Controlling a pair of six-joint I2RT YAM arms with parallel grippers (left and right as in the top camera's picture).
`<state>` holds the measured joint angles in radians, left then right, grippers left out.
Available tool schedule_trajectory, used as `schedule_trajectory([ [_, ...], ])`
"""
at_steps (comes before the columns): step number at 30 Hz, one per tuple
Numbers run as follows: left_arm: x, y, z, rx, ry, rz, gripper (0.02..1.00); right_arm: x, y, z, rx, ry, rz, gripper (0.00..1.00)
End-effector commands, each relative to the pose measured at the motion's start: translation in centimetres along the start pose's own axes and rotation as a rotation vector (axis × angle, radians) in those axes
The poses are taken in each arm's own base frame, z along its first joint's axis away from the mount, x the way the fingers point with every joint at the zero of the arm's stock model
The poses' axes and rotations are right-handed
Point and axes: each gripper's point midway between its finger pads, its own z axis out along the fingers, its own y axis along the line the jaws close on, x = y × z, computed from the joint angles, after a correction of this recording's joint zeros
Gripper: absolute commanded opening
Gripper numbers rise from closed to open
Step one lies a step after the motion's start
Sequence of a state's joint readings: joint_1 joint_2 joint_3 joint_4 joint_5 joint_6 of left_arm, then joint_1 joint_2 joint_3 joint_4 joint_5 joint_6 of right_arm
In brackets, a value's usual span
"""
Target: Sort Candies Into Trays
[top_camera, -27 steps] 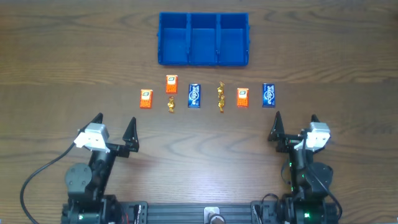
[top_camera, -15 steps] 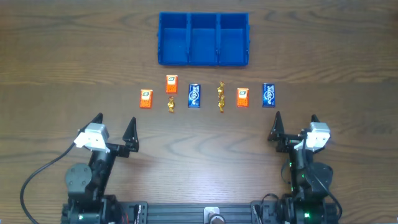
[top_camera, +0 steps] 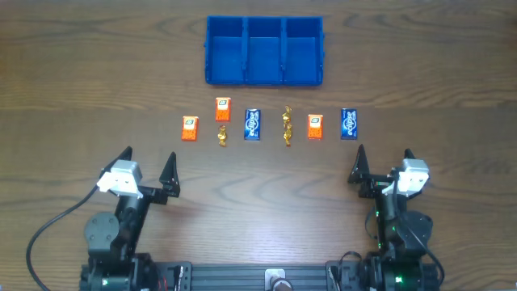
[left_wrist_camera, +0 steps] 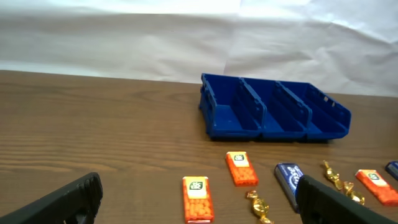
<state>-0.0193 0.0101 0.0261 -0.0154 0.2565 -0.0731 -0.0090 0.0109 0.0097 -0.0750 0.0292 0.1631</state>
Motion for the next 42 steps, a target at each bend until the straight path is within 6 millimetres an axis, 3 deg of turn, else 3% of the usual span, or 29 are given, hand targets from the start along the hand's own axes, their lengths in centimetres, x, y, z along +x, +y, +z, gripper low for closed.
schedule_trajectory([
  [1, 0.4, 0.3, 0.3, -0.009, 0.024, 0.023, 0.998, 0.1, -0.1, 0.0, 0.001, 0.0, -0.015, 0.998],
  [7, -4.5, -0.1, 1.4, -0.02, 0.082, 0.036, 0.998, 0.1, -0.1, 0.0, 0.001, 0.0, -0.015, 0.998],
  [12, -8.8, 0.0, 4.8, -0.041, 0.286, 0.011, 0.998, 0.1, -0.1, 0.0, 0.001, 0.0, -0.015, 0.998],
  [16, -9.2, 0.7, 7.9, -0.065, 0.493, -0.033, 0.998, 0.1, -0.1, 0.0, 0.001, 0.0, -0.015, 0.998],
  [19, -7.2, 0.9, 10.5, -0.067, 0.665, -0.062, 0.996, 0.1, -0.1, 0.0, 0.001, 0.0, -0.015, 0.998],
  [25, 0.1, 0.4, 14.0, -0.042, 0.93, -0.077, 0.998, 0.1, -0.1, 0.0, 0.001, 0.0, -0.015, 0.998],
  [29, 5.1, 0.4, 15.4, -0.064, 1.054, -0.051, 0.998, 0.1, -0.1, 0.0, 0.001, 0.0, -0.015, 0.998],
  [33, 8.7, 1.0, 16.0, -0.084, 1.132, -0.041, 0.998, 0.1, -0.1, 0.0, 0.001, 0.0, -0.015, 0.998],
  [37, 11.2, 0.8, 16.7, -0.071, 1.182, -0.017, 0.998, 0.1, -0.1, 0.0, 0.001, 0.0, -0.015, 0.998],
  [42, 12.8, 0.4, 16.9, -0.077, 1.218, 0.027, 0.998, 0.1, -0.1, 0.0, 0.0, 0.0, -0.015, 0.998],
])
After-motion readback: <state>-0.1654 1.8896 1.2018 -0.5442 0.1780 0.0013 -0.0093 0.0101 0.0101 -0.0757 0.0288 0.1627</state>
